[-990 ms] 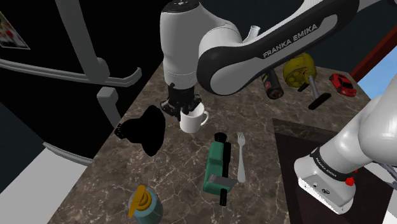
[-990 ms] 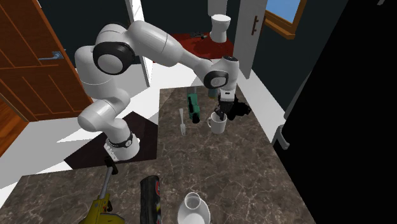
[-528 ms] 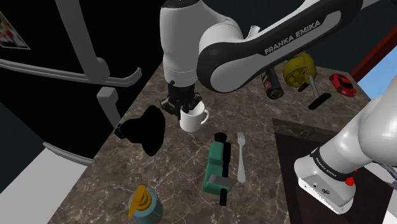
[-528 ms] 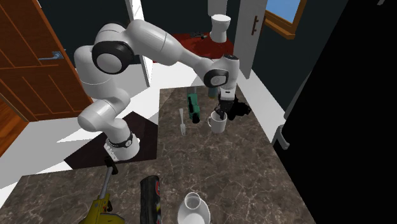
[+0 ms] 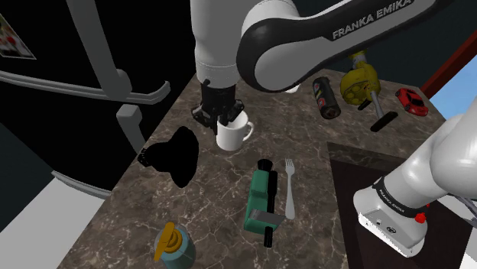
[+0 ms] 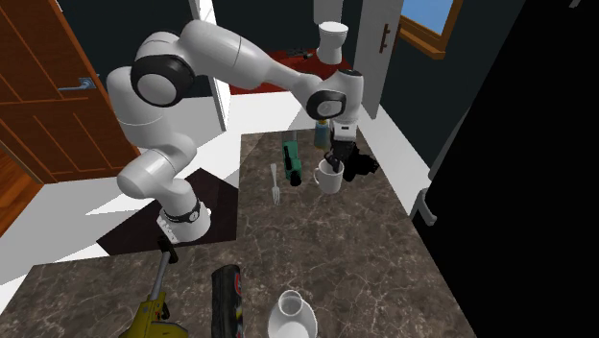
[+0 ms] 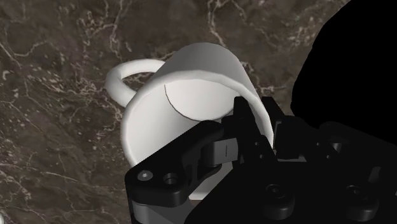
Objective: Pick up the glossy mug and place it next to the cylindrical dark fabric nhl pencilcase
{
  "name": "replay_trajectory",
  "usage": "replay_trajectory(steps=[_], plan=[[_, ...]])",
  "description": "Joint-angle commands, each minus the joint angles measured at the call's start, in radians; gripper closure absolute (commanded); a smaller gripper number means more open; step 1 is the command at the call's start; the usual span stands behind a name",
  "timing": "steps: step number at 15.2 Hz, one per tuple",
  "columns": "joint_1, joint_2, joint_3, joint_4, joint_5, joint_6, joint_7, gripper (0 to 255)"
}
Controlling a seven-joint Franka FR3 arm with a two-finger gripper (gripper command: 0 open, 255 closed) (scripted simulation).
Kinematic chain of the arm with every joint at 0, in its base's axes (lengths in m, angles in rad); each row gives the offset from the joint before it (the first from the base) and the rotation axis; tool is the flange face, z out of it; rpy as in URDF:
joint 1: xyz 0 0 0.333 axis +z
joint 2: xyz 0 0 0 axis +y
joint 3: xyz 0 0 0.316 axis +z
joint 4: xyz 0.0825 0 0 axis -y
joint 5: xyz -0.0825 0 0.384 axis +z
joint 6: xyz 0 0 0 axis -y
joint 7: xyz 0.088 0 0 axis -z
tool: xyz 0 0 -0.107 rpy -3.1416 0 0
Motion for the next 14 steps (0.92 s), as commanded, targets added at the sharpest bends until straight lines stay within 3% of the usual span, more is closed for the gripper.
replay_trajectory(steps=[1,14], plan=[[-0.002,-0.013,0.002,0.015,0.011,-0.025,-0.009,255],[-0.01,-0.073,0.009,0.131,0.06,-0.186,-0.05,255]])
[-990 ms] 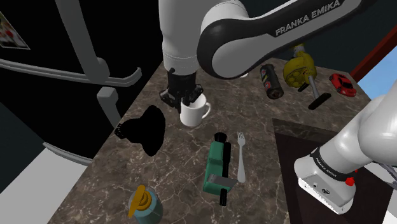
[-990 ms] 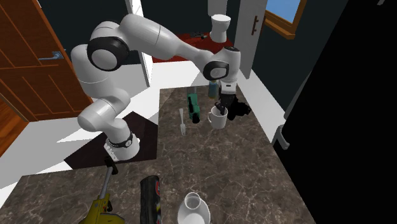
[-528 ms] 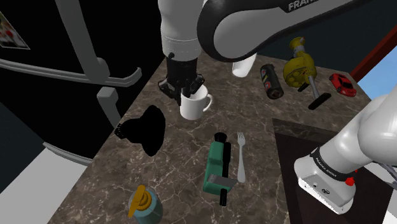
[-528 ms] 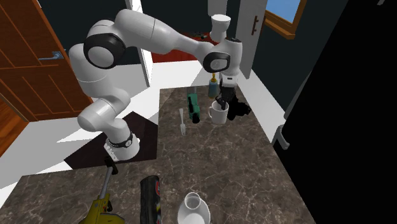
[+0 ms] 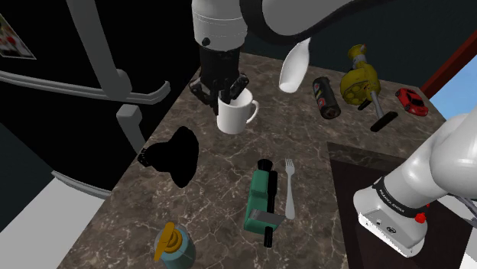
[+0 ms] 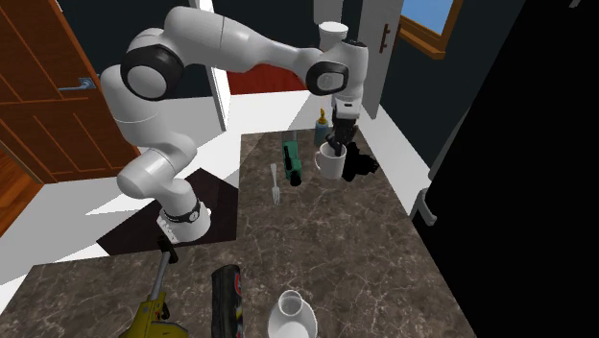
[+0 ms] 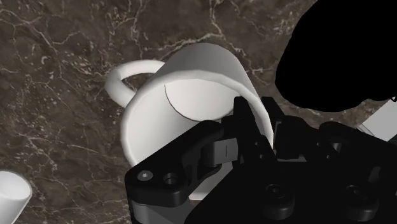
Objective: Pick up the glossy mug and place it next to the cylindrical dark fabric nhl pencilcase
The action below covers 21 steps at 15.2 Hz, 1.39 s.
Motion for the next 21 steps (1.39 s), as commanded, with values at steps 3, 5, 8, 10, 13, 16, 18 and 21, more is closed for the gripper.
replay_trajectory(steps=[3,5,8,10,13,16,18,21], plan=[[-0.001,-0.011,0.0,0.045,0.009,-0.053,-0.01,255],[-0.002,-0.014,0.001,0.068,0.012,-0.079,-0.014,255],[-0.002,-0.018,0.001,0.105,0.016,-0.118,-0.018,255],[-0.018,-0.066,-0.007,0.068,0.045,-0.117,-0.049,255],[-0.052,-0.199,-0.043,-0.061,0.122,-0.092,-0.141,255],[-0.064,-0.322,-0.095,-0.176,0.182,-0.081,-0.23,255],[-0.066,-0.397,-0.133,-0.246,0.211,-0.079,-0.286,255],[-0.064,-0.501,-0.193,-0.342,0.238,-0.083,-0.364,255]])
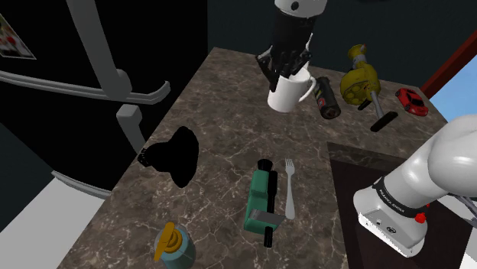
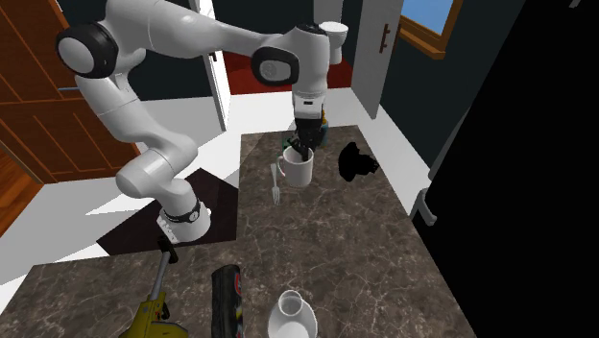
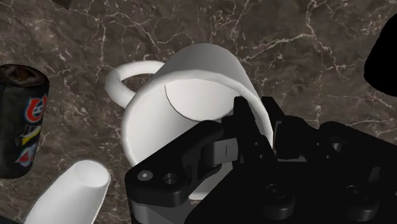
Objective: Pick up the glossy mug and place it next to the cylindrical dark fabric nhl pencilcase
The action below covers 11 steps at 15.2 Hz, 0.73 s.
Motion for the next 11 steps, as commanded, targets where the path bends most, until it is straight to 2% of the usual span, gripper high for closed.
replay_trajectory(steps=[1,6,11], plan=[[0.001,-0.073,-0.043,-0.066,0.017,-0.004,-0.056,255],[-0.001,-0.227,-0.146,-0.2,0.018,-0.027,-0.173,255],[-0.017,-0.363,-0.251,-0.307,-0.015,-0.06,-0.286,255]])
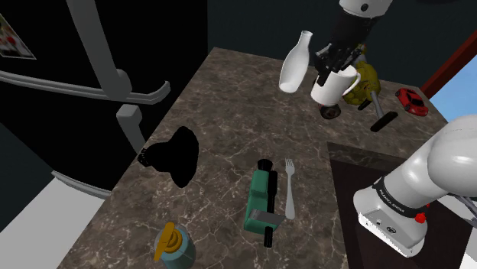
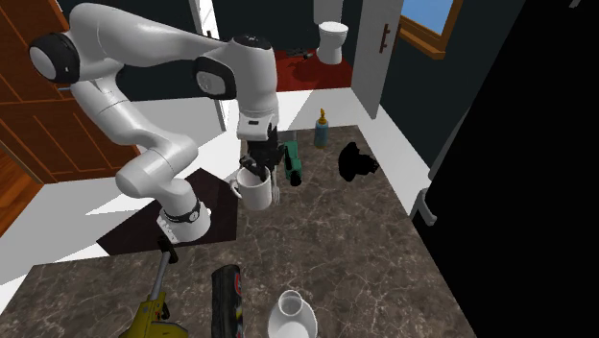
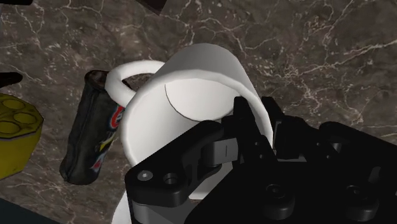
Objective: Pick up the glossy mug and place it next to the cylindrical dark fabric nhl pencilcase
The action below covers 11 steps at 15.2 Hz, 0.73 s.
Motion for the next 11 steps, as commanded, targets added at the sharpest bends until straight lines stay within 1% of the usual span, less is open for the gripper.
replay_trajectory(steps=[1,8,9,11], plan=[[-0.008,-0.057,-0.043,-0.045,-0.018,-0.013,-0.046,255],[-0.066,-0.208,-0.2,-0.141,-0.118,-0.066,-0.207,255],[-0.072,-0.218,-0.213,-0.147,-0.128,-0.07,-0.221,255],[-0.072,-0.221,-0.213,-0.175,-0.128,-0.045,-0.219,255]])
